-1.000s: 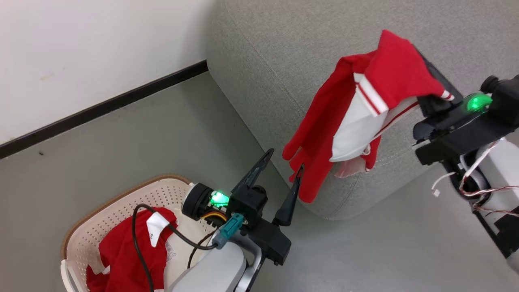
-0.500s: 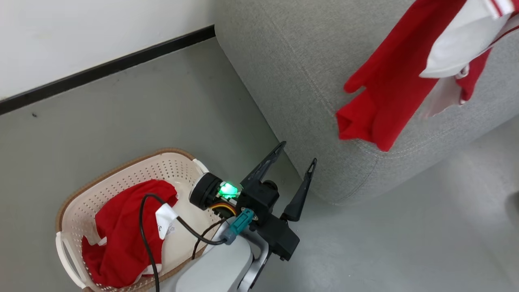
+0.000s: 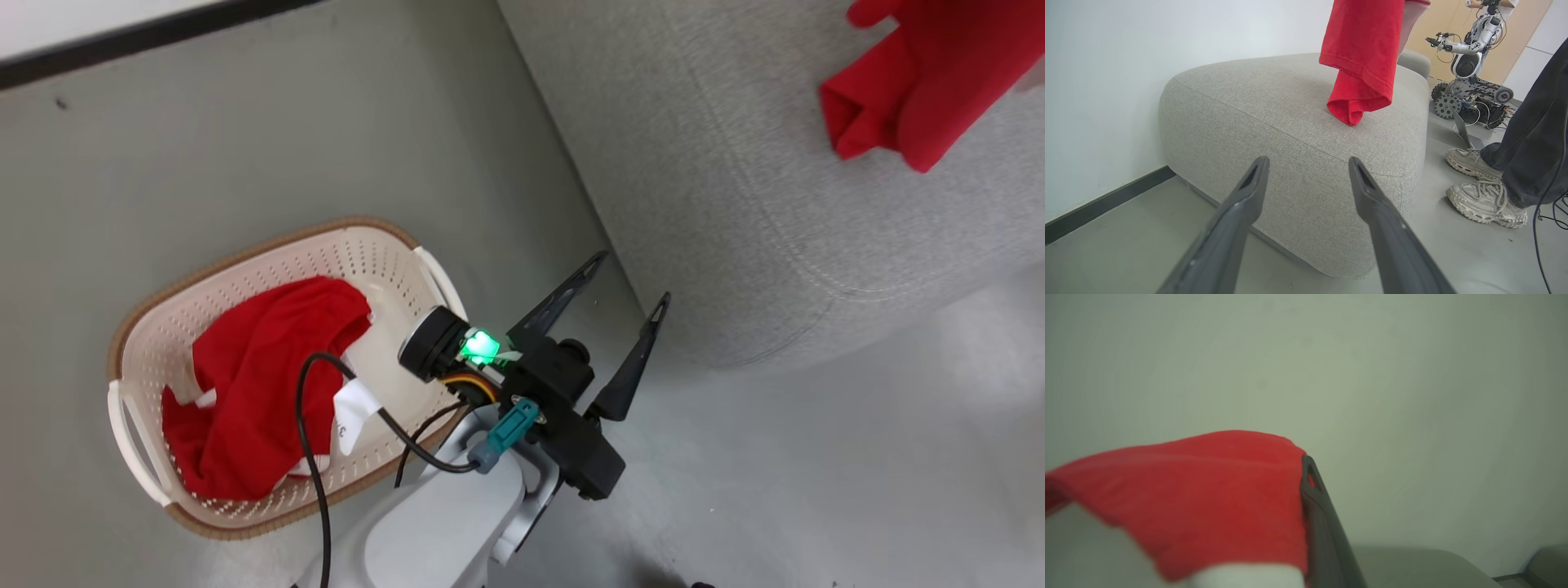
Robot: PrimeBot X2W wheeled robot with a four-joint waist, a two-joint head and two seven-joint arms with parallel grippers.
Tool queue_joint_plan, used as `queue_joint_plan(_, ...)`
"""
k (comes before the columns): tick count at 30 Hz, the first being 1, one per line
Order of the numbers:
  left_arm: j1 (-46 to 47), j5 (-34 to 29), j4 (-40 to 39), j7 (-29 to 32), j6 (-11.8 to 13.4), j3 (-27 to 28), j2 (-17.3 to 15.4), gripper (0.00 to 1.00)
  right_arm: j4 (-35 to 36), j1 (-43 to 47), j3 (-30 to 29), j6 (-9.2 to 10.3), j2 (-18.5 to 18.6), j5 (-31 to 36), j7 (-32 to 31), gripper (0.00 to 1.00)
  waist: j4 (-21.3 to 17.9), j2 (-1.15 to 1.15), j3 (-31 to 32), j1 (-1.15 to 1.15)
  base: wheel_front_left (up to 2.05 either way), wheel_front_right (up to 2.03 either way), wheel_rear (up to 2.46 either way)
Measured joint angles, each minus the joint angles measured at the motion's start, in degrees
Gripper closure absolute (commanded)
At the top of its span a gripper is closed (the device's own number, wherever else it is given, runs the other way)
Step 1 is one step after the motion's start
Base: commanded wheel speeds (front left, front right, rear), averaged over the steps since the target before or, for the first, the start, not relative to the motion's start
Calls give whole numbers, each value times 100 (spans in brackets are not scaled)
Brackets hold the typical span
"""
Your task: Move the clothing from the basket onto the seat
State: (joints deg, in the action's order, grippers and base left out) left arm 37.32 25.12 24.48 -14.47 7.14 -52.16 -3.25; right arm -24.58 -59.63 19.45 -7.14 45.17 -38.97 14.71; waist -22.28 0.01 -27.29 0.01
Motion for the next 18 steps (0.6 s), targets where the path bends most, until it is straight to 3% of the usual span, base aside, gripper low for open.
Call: queue_joint_plan(18,709,-60,-453,-1,0,-498,-11,0,-1202,-1233,-385,-1,1003,-102,1,100,634,0,-1074,-1,0,0,0)
